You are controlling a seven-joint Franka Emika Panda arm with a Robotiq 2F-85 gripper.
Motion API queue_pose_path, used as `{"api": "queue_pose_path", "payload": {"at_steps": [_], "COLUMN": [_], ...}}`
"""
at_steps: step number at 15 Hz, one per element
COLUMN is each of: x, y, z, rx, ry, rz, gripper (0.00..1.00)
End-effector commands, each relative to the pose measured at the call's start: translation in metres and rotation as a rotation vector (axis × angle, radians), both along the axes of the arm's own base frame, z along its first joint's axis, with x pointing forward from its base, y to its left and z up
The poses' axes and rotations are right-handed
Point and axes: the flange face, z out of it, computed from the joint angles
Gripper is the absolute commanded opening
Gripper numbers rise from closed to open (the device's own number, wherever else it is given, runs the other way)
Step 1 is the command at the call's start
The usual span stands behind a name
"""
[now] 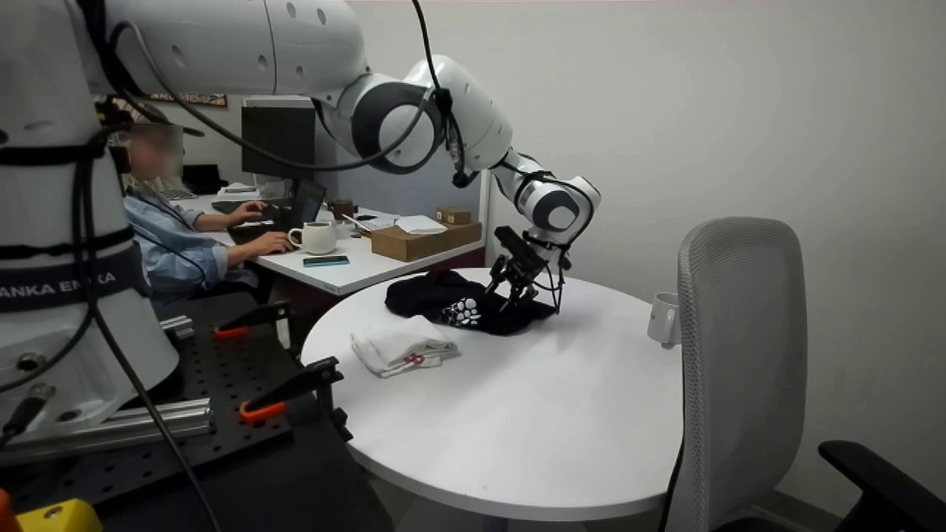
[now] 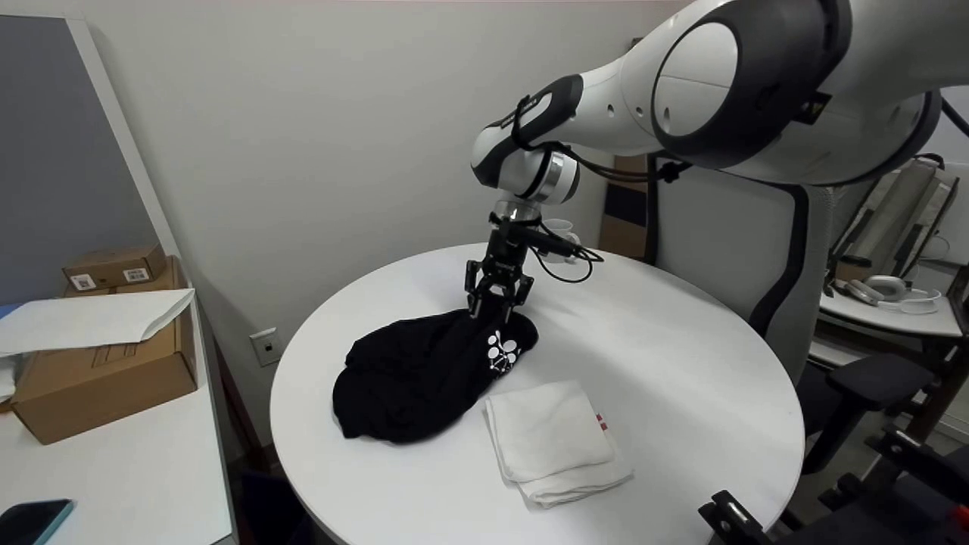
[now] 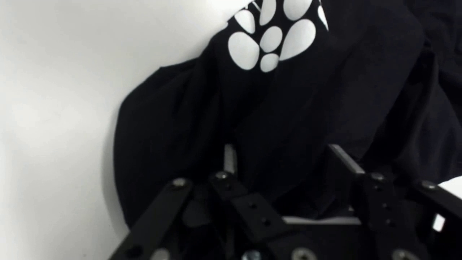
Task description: Hang the black t-shirt on the backrest of the grey chair
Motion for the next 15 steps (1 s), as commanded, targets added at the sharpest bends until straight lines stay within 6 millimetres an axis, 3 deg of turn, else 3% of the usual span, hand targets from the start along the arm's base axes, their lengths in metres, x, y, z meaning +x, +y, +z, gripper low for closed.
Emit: {"api": "queue_pose_path", "payload": {"at_steps": [1, 5, 9, 11, 15], "x": [0.000, 0.001, 0.008, 0.019, 0.039], "y": [-0.001, -0.008, -0.032, -0.055, -0.099], "z": [0.004, 0.005, 0.021, 0.047, 0.132], "rx": [0.026, 0.039, 0.051, 0.035, 0.000], "ry": [0.022, 0.025, 0.010, -0.037, -0.150], "rz": [-0.036, -0.060, -0.107, -0.146, -0.160], "gripper": [0.33, 0.04, 0.00, 0.01, 0.01]}}
